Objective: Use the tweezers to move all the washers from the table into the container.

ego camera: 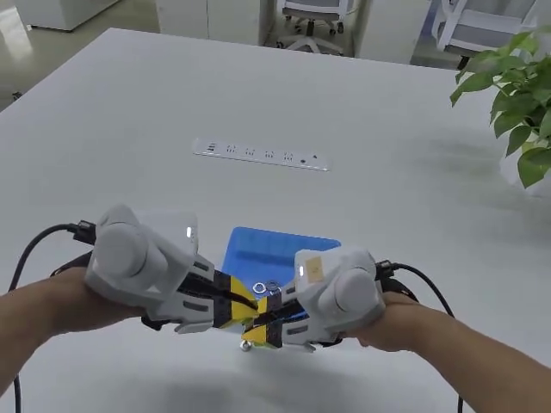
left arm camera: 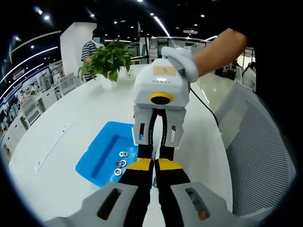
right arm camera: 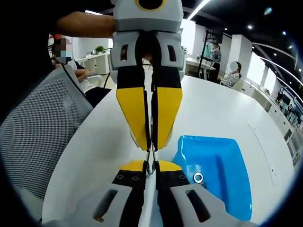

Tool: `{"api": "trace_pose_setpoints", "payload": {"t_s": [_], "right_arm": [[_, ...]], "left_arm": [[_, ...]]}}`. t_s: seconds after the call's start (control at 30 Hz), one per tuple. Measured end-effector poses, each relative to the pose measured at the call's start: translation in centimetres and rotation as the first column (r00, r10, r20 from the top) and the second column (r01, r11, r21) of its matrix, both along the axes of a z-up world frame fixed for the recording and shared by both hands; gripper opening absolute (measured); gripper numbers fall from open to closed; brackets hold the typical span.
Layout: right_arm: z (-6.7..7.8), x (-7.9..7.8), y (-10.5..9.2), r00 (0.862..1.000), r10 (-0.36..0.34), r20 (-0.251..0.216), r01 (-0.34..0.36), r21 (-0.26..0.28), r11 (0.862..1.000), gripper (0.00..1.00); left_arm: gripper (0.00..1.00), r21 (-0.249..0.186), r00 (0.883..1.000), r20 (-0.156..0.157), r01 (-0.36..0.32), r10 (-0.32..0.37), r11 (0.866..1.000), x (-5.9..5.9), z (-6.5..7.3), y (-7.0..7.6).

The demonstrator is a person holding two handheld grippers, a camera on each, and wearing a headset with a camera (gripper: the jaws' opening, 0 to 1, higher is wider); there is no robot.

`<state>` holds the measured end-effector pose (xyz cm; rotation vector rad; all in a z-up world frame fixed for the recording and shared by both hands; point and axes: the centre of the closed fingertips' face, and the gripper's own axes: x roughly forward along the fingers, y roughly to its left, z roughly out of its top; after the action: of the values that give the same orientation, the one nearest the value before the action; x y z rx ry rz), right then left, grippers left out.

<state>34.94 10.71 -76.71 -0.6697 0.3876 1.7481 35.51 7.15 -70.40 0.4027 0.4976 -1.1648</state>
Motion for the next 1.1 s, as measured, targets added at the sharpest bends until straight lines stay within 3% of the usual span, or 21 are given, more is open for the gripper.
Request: {"api": "trace_pose_setpoints", "payload": {"t_s": [0.3,0.47,0.57,0.8,1.1], "right_arm": [[0.3,-0.2,-0.1,1.0,-0.004,-0.008,0.004,0.0,1.0,0.08],[0.6,-0.2,-0.2,1.0,-0.005,-0.008,0.005,0.0,1.0,0.08],[1.0,-0.1,-0.3,1.0,-0.01,-0.008,0.01,0.004,1.0,0.08],[1.9,-0.3,-0.5,1.0,-0.016,-0.012,0.016,0.008,1.0,0.08],[3.4,-0.5,-0.6,1.0,-0.017,-0.02,0.017,0.015,1.0,0.08]], "left_arm": [[0.08,-0.008,1.0,-0.004,-0.005,0.005,1.0,-0.1,0.0,0.1],[0.13,-0.034,1.0,-0.002,-0.018,0.018,0.999,0.1,0.4,0.1],[0.2,-0.061,1.0,-0.002,-0.029,0.029,0.998,0.2,1.0,0.0],[0.49,-0.106,0.996,-0.01,-0.095,0.094,0.99,0.4,1.6,0.5],[0.68,-0.146,0.987,-0.028,-0.159,0.156,0.976,0.0,1.6,1.2]]}}
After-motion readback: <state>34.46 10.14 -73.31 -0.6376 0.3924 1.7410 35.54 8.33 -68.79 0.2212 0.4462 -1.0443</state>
